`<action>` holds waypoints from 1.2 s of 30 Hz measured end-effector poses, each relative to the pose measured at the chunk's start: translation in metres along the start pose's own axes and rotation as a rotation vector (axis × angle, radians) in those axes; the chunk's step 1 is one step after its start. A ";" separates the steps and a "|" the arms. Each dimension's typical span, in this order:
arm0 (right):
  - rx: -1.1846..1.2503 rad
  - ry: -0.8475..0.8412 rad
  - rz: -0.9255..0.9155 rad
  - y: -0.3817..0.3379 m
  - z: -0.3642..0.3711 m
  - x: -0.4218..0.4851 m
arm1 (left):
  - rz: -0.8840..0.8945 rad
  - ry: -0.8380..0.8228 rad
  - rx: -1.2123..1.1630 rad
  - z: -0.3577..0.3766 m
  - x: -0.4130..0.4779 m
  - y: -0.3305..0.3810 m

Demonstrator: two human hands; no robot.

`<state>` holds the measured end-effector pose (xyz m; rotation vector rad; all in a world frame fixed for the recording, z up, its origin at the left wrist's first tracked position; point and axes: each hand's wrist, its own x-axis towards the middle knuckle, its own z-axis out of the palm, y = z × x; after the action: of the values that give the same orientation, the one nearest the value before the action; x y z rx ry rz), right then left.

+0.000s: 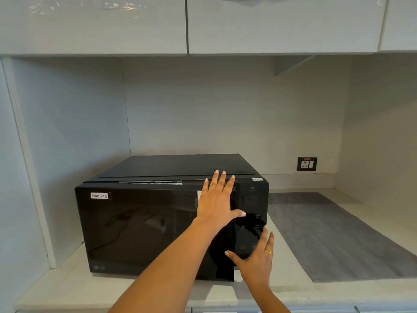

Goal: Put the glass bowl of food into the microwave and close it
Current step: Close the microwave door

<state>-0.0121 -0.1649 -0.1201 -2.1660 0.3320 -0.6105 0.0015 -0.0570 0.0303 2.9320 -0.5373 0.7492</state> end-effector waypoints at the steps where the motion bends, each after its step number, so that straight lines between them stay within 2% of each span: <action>1: -0.002 -0.004 0.009 0.000 0.001 0.002 | 0.001 -0.009 0.000 0.000 0.002 0.000; 9: -0.071 -0.036 0.040 0.000 0.004 0.017 | 0.018 -0.076 0.017 0.001 0.013 -0.006; 19: 0.020 -0.034 0.068 0.003 0.011 0.027 | -0.003 -0.082 0.036 0.002 0.021 -0.007; 36: -0.069 -0.047 0.087 0.008 0.010 0.031 | -0.034 -0.027 0.086 0.007 0.020 -0.005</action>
<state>0.0195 -0.1764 -0.1219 -2.2157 0.4258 -0.5053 0.0230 -0.0603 0.0340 3.0263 -0.4674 0.7486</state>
